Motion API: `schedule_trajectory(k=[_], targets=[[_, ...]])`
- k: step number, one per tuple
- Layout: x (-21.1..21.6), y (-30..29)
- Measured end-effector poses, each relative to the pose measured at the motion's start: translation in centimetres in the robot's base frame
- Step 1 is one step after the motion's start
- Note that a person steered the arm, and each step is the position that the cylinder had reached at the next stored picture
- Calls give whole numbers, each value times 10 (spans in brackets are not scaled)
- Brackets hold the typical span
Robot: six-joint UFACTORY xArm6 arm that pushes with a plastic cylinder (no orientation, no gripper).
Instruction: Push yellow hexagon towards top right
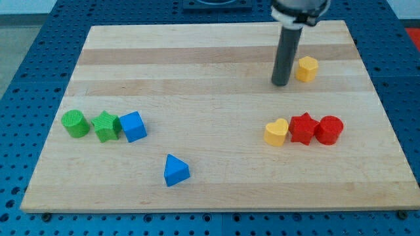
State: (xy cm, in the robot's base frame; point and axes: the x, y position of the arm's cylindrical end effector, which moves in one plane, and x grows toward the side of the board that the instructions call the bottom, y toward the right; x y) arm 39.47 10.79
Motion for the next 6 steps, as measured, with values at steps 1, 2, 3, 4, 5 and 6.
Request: schedule_trajectory(k=[1, 2, 3, 4, 5, 6], targets=[[29, 23], [21, 44], [-26, 51], [-45, 52], [-61, 52], [-91, 66]])
